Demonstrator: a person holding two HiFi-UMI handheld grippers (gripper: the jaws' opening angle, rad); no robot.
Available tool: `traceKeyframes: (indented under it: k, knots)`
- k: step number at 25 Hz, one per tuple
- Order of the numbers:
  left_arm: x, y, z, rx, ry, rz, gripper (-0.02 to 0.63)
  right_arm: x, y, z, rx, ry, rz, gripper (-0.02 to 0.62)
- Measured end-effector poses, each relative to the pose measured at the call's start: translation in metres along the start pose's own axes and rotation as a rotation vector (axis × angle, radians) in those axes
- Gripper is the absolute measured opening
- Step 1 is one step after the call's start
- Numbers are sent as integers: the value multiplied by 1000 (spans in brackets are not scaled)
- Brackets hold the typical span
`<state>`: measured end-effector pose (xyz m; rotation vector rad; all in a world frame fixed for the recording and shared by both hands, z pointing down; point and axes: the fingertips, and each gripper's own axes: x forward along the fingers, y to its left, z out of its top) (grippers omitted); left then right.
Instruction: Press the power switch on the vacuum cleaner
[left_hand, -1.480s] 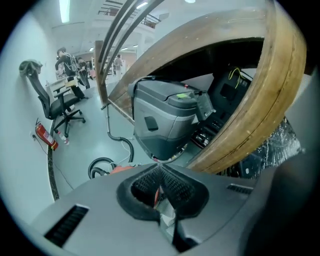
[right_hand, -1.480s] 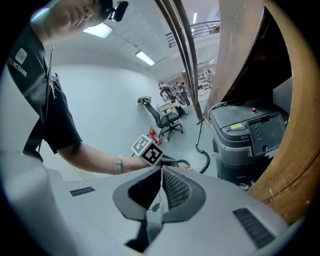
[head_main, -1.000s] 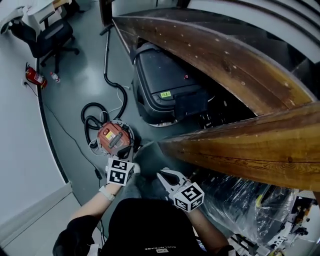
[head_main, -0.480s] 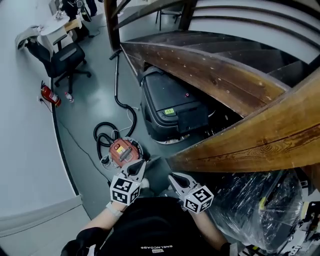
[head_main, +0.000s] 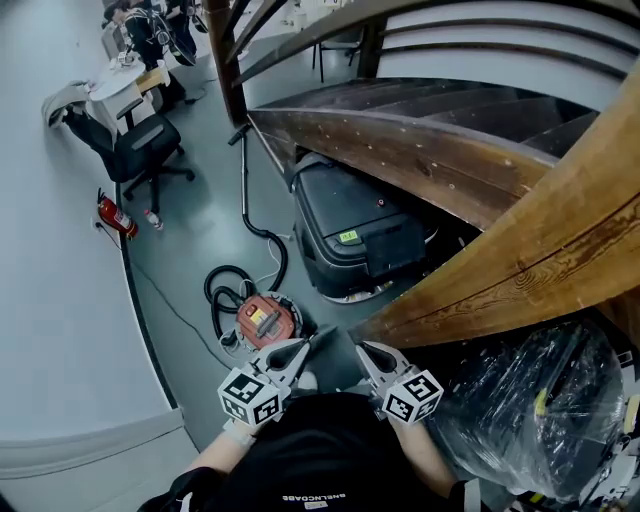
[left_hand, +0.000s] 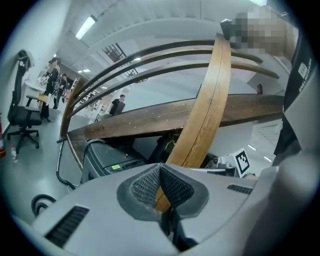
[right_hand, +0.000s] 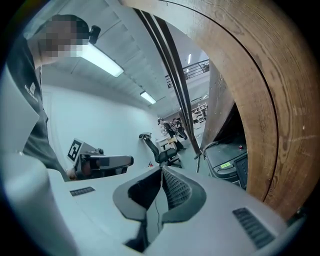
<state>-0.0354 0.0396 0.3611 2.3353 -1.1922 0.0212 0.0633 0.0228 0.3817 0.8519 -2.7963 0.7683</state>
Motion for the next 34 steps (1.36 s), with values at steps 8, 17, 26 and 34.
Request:
traceKeyframes:
  k: [8, 17, 26, 34]
  knots:
    - [-2, -5, 2, 35, 18, -46, 14, 3, 10, 2, -25, -21, 9, 28]
    - [3, 1, 2, -5, -9, -31, 14, 3, 11, 6, -33, -33, 5, 28]
    - [8, 0, -5, -43, -3, -63, 14, 3, 8, 7, -25, -31, -3, 28]
    - [12, 7, -7, -51, -1, -37, 14, 3, 4, 5, -30, -22, -8, 28]
